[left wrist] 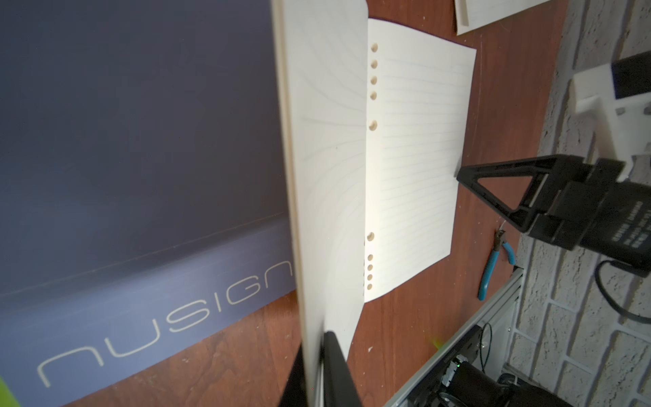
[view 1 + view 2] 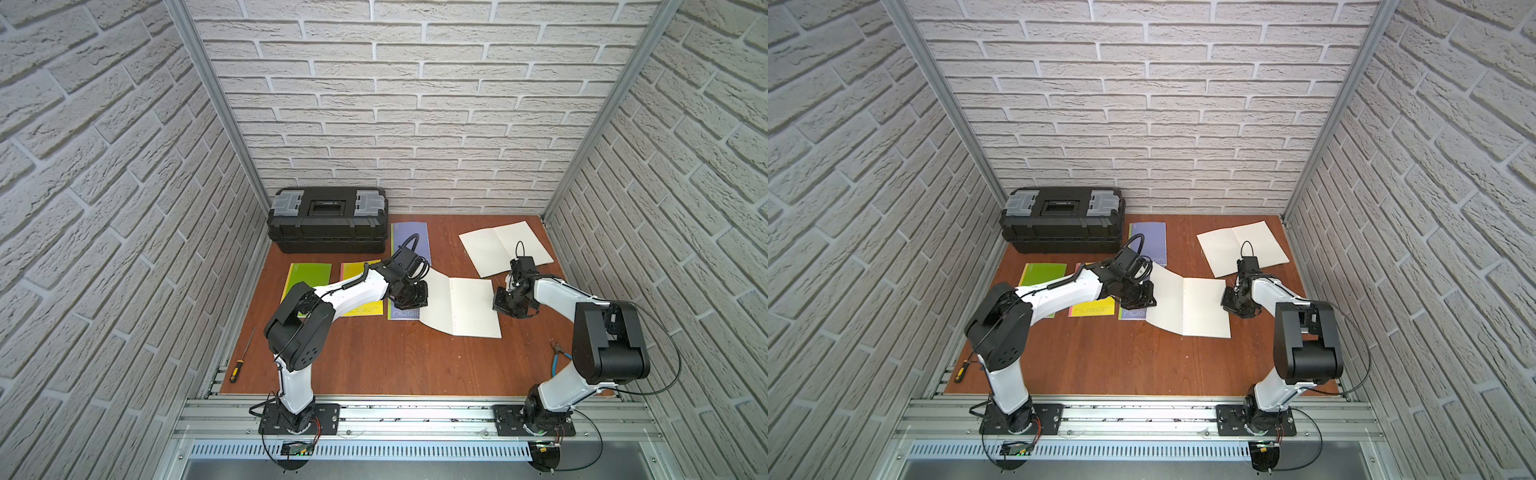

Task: Close the notebook
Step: Close the notebook at the center of the board.

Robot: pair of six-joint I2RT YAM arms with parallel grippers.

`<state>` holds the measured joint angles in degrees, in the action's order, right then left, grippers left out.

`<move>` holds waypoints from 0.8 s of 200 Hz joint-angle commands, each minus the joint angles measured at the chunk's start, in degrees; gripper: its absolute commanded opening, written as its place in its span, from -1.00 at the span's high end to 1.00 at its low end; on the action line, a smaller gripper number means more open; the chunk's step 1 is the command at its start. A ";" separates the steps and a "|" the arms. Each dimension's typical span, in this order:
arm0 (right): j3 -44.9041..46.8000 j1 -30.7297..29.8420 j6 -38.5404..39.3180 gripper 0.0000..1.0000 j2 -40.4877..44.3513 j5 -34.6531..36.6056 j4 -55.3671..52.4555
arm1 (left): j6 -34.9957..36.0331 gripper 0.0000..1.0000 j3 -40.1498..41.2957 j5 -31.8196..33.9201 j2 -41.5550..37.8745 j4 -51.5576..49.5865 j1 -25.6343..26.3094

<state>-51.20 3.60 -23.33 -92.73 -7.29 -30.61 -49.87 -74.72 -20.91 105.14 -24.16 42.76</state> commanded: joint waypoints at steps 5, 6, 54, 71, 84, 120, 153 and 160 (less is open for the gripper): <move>-0.74 0.26 0.04 0.45 -0.41 0.43 1.12 | 1.99 0.70 -3.26 -0.05 -0.86 -1.34 -0.28; -0.74 0.22 -0.05 0.46 -0.42 0.34 1.19 | 2.02 0.69 -3.34 -0.03 -0.84 -1.38 -0.29; -0.44 0.67 -0.18 0.45 0.73 0.03 0.60 | 3.26 0.45 -6.37 -1.16 0.49 -1.59 0.03; -0.30 0.97 -0.09 0.43 1.90 0.08 0.22 | 3.53 0.37 -7.25 -2.72 0.94 -0.73 0.30; -0.22 1.15 -0.09 0.44 2.36 -0.02 0.04 | 4.00 0.34 -8.34 -2.54 1.48 -1.20 0.82; -0.04 1.68 -0.07 0.43 2.81 -0.48 0.11 | 4.69 0.26 -10.89 -3.02 3.16 -1.59 2.20; 0.46 1.78 -0.46 0.42 4.07 -0.16 0.29 | 4.57 0.23 -12.81 -2.56 5.22 -0.46 4.13; 0.55 1.93 -0.57 0.40 4.44 0.02 0.30 | 4.07 0.22 -12.70 -1.73 5.38 0.34 4.53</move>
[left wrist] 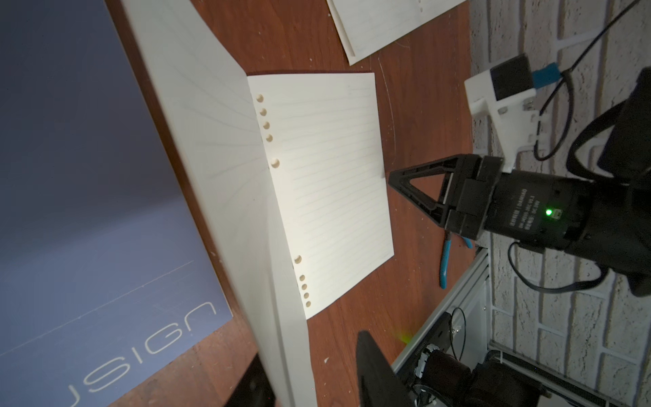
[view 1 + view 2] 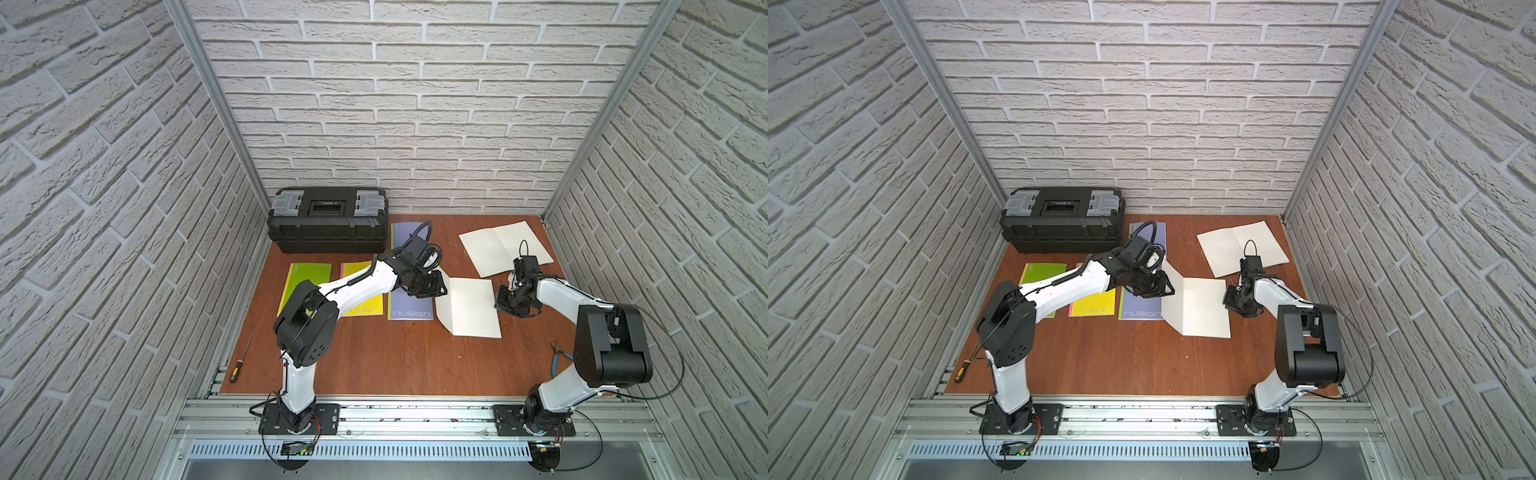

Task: Close the notebook
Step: Close the notebook at the center of the board.

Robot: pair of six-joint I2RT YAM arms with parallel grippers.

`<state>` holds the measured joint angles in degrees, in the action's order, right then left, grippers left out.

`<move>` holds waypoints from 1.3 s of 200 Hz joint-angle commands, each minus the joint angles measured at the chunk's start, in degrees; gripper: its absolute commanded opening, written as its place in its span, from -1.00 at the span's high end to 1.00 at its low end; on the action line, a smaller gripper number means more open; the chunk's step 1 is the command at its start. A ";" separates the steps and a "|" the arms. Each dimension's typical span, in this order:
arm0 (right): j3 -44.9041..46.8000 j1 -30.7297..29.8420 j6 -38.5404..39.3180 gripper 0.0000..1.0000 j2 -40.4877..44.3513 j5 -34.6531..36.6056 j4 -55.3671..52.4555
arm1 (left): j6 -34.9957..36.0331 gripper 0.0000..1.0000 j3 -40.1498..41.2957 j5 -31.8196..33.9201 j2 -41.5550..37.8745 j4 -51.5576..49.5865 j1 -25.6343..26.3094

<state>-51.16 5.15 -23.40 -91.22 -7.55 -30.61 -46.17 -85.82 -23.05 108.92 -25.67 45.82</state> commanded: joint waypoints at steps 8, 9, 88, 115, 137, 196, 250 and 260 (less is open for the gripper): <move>0.57 0.45 -0.64 0.39 3.36 0.42 0.29 | -0.32 0.20 -1.17 0.97 1.58 3.55 1.93; 0.55 0.46 -0.62 0.39 3.39 0.43 0.24 | -0.41 0.20 -1.13 0.98 1.61 3.80 2.00; 0.25 1.04 -0.77 0.37 5.04 1.05 -0.67 | -1.42 0.07 -2.99 3.88 5.20 14.11 6.83; 0.09 2.08 -0.77 0.36 6.00 0.75 -1.03 | -0.85 0.02 -3.99 1.24 7.33 18.48 7.26; 0.34 3.74 -0.73 0.35 7.05 -0.30 -1.12 | -0.94 0.01 -4.31 -1.07 8.31 21.96 7.44; 0.91 5.55 -0.50 0.28 8.87 -0.46 -1.65 | 0.11 -0.02 -4.69 -5.09 8.32 26.63 7.54; 0.88 5.84 -0.33 0.27 9.04 -0.50 -1.90 | 1.89 -0.03 -4.69 -3.74 7.90 23.90 7.44; 0.73 5.84 -0.28 0.25 8.97 -0.53 -1.91 | 2.16 -0.03 -4.91 -3.37 8.21 23.04 7.40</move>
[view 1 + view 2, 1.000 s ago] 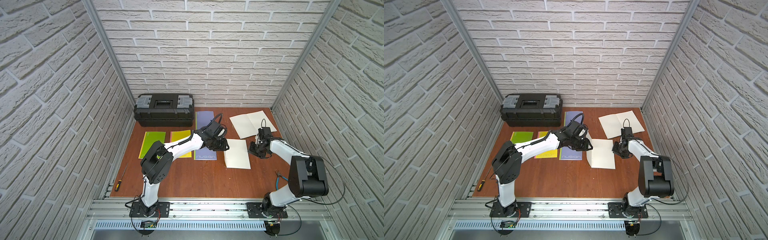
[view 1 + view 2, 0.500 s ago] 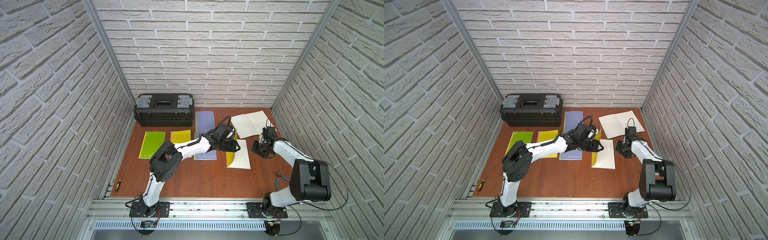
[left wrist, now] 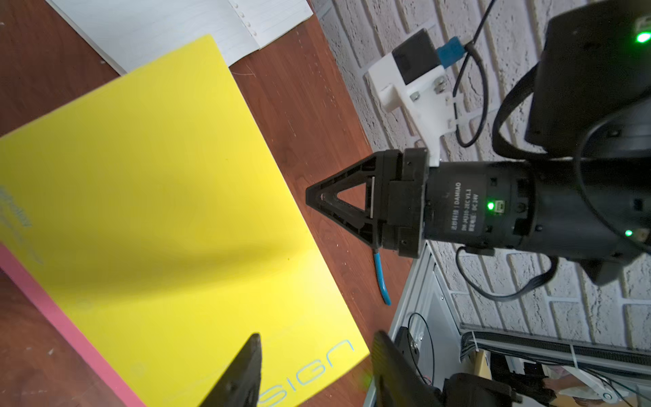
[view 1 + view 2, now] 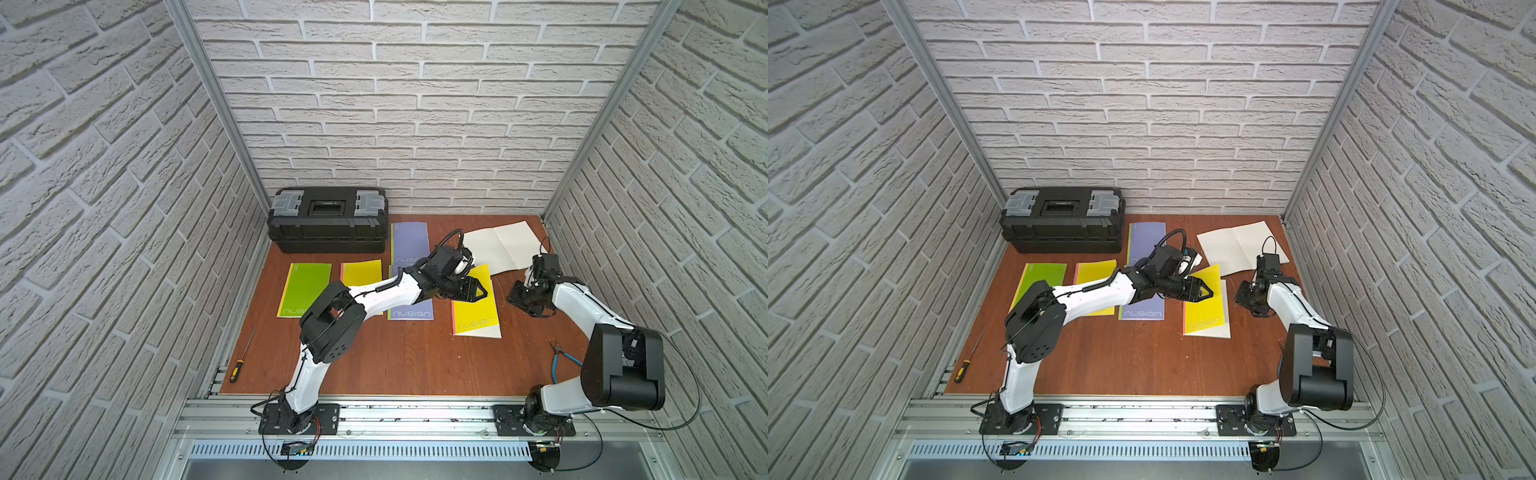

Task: Close the notebook
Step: Close the notebook at the center of the board, then move the notebook to the center of the board.

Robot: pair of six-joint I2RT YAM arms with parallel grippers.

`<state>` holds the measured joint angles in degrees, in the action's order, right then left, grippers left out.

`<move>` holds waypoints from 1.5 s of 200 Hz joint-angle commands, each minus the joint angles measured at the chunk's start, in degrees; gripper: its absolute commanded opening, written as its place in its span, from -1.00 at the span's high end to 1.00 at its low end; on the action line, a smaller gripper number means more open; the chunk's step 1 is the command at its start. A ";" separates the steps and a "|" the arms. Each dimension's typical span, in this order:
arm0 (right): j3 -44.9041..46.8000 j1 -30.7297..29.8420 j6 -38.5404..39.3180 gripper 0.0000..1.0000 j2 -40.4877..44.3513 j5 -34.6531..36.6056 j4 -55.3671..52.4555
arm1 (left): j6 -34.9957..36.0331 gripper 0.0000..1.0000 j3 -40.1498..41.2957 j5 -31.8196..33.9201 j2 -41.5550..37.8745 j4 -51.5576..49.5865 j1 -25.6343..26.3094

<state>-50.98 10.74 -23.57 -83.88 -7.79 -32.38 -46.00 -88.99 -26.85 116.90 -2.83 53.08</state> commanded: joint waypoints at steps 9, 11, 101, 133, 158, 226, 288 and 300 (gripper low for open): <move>0.49 0.25 -0.06 0.25 1.61 -0.29 -0.23 | 2.13 -0.03 -2.14 0.61 0.76 -0.60 0.01; 0.52 0.29 -0.02 0.25 1.57 -0.29 -0.23 | 2.09 -0.03 -2.19 0.60 0.91 -0.66 -0.08; 1.94 0.00 -0.03 0.26 -1.24 -5.65 3.84 | 2.58 0.02 -15.26 2.59 12.35 -17.27 -1.13; 2.39 -0.85 -0.06 0.31 -2.58 -6.82 5.27 | 0.64 0.03 -17.04 2.58 14.65 -18.62 -1.72; 2.31 -2.29 0.02 0.33 -4.40 -8.04 6.23 | -0.94 0.05 -17.27 3.19 15.69 -19.04 -1.84; 1.19 -5.37 -0.44 0.42 -8.47 -6.79 6.77 | -2.85 0.06 -18.15 4.00 17.94 -21.84 -2.62; 0.46 -5.92 -0.27 0.45 -10.82 -6.01 6.58 | -4.38 0.08 -17.97 3.47 19.26 -22.33 -3.42; 0.23 -6.08 -0.42 0.46 -11.17 -6.00 6.71 | -4.52 0.08 -17.89 3.23 19.55 -22.44 -3.67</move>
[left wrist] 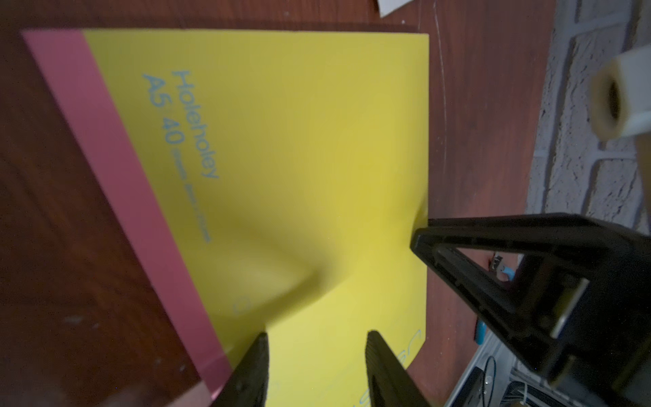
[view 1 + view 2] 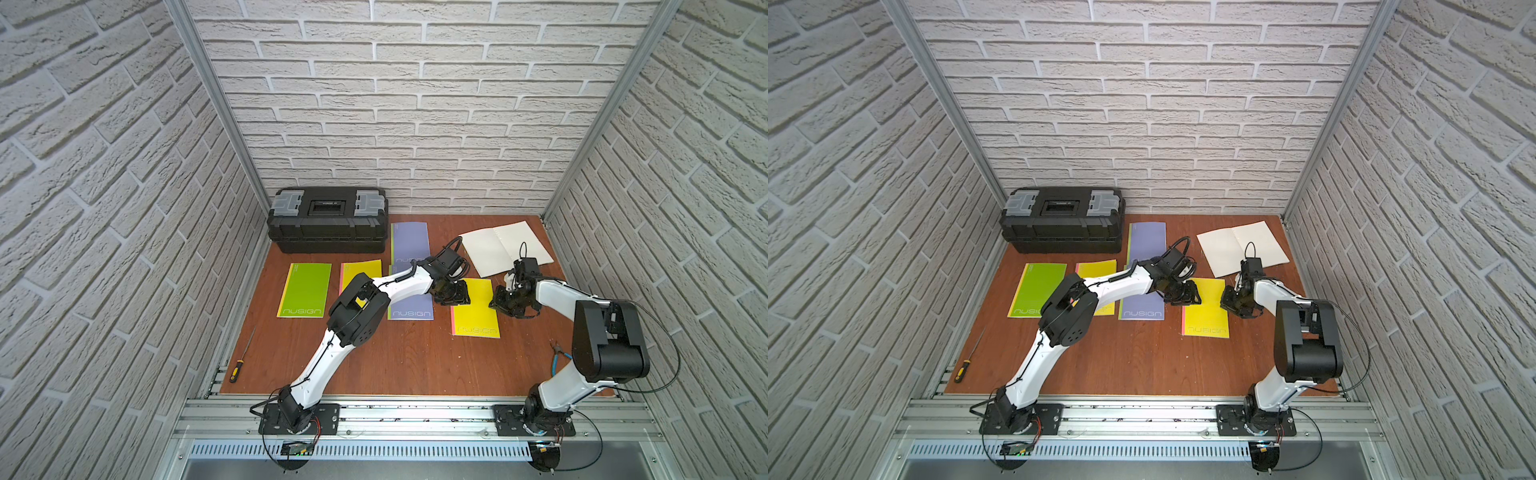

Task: Close the notebook
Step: Move the notebook to the center of the board.

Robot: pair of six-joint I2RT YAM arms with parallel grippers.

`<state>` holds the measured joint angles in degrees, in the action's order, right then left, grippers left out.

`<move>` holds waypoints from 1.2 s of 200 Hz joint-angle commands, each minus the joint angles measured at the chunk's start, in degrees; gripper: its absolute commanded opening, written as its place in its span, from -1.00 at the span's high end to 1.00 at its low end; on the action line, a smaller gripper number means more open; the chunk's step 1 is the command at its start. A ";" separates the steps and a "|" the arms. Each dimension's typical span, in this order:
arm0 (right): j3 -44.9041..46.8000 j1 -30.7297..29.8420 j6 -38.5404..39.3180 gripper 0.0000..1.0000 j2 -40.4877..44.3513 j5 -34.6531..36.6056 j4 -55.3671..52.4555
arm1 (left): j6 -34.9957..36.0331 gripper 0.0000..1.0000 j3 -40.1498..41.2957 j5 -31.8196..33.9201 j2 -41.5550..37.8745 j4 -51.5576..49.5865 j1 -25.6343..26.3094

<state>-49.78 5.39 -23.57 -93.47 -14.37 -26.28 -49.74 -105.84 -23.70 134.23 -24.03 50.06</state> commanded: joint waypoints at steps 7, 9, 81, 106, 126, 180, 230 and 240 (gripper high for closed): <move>-1.02 -0.86 -0.50 0.47 -1.75 0.55 0.75 | -0.83 0.08 -1.03 -0.02 2.25 -1.26 -0.88; -1.09 -0.96 -0.57 0.47 -1.79 0.50 0.78 | -0.83 0.08 -1.01 -0.07 2.26 -1.28 -0.92; -4.08 -3.85 -3.21 0.50 -6.03 -0.73 3.02 | -0.75 0.09 0.63 -1.13 1.88 -0.98 -3.87; -5.38 -5.12 -3.91 0.51 -7.49 -0.80 3.36 | -0.30 0.09 1.15 -1.10 1.39 -1.37 -4.86; -6.55 -6.19 -4.28 0.51 -8.53 -0.79 3.32 | -0.25 0.10 2.06 -1.03 0.78 -1.28 -5.44; -9.28 -9.65 -5.50 0.52 -10.14 -0.13 2.91 | -0.29 0.11 5.93 -0.71 -1.81 -0.17 -6.45; -10.83 -13.21 -6.70 0.52 -11.03 0.36 2.91 | -0.04 0.11 9.57 -0.14 -4.01 0.92 -7.94; -11.12 -13.99 -6.97 0.52 -11.28 0.53 2.91 | -0.01 0.12 10.31 -0.07 -4.50 1.12 -8.06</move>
<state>-60.23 -5.61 -29.17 -102.96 -11.68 -22.79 -50.57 -98.48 -25.50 130.19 -21.87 42.39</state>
